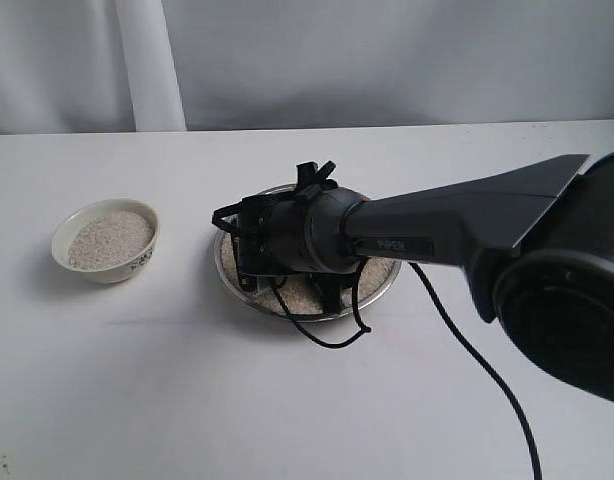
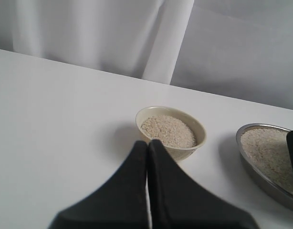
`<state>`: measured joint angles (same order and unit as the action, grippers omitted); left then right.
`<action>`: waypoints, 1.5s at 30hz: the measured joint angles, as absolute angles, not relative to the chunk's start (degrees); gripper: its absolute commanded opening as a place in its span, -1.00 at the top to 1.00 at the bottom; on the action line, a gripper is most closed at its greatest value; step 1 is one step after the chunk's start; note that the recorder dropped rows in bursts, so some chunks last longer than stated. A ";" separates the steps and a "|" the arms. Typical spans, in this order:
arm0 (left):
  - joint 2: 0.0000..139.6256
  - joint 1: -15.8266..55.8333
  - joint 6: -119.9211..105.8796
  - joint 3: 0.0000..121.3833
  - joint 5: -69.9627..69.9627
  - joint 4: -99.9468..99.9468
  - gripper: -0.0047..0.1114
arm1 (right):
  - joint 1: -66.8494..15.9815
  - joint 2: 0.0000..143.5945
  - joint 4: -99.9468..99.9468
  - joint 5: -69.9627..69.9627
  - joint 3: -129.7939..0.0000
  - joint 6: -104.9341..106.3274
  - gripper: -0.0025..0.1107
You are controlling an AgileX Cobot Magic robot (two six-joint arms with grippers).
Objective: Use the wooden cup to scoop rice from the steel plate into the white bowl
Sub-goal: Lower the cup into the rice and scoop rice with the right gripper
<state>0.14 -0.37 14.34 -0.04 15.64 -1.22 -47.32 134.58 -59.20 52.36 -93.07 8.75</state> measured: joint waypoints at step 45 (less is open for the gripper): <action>0.14 -0.37 14.34 -0.04 15.64 -1.22 0.92 | -41.21 130.86 -51.33 37.31 -89.54 -23.80 0.96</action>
<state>0.14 -0.37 14.34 -0.04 15.64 -1.22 -41.21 130.86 -51.33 37.31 -89.54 -23.80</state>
